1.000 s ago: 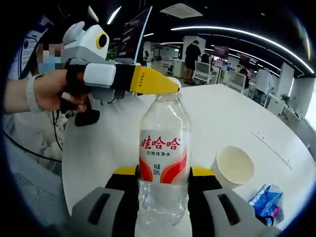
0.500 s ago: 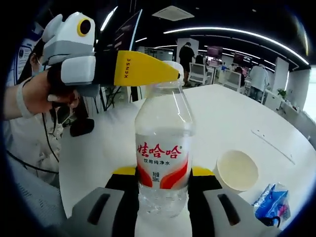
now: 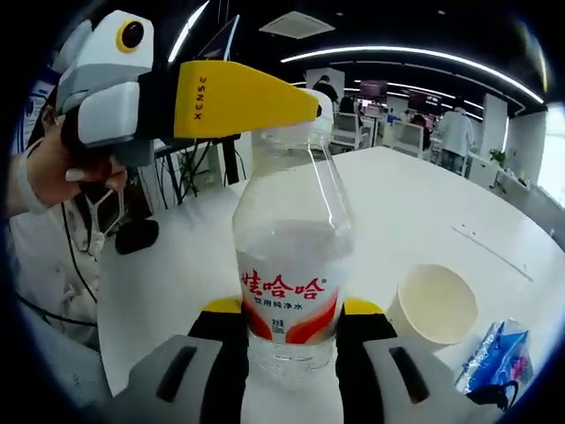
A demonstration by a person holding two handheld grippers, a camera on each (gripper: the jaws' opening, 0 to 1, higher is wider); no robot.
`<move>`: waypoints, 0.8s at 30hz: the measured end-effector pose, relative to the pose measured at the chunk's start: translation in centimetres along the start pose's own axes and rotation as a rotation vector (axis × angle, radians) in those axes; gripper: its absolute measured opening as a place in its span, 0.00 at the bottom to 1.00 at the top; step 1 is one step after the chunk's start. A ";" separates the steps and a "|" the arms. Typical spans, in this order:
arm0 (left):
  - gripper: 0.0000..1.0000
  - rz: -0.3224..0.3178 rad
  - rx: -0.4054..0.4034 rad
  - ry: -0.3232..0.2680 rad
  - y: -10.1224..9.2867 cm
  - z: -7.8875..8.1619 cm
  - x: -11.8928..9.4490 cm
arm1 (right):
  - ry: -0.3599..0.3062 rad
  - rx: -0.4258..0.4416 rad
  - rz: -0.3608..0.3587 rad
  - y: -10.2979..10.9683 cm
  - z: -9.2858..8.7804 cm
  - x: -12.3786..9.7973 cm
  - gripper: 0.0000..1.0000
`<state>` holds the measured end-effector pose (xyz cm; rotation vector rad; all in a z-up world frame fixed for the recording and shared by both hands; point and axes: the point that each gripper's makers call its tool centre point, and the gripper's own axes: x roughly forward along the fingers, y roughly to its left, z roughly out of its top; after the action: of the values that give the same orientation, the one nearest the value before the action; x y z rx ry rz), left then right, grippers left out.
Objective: Arrange the tabletop items into an orderly group along one side of the table until the central work area is clear of visible clutter.
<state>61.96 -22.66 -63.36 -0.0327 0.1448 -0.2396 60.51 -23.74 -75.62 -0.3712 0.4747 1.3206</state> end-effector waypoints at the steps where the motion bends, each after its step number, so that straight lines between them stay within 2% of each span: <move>1: 0.18 -0.007 0.005 0.000 -0.2 0.1 0.0 | 0.000 0.002 -0.003 0.0 -0.1 0.2 0.34; 4: 0.18 -0.021 0.036 0.001 -0.7 0.2 0.1 | -0.005 0.019 -0.005 0.0 0.0 0.2 0.34; 16: 0.17 -0.052 0.052 -0.001 -1.5 0.2 -0.1 | -0.014 0.028 -0.028 0.0 -0.2 0.6 0.34; 24: 0.17 -0.083 0.085 0.004 -3.0 -0.1 -0.3 | -0.014 0.024 -0.064 -0.2 -0.4 0.5 0.34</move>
<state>60.98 -25.54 -63.25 0.0463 0.1374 -0.3285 60.76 -23.60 -76.24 -0.3543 0.4625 1.2541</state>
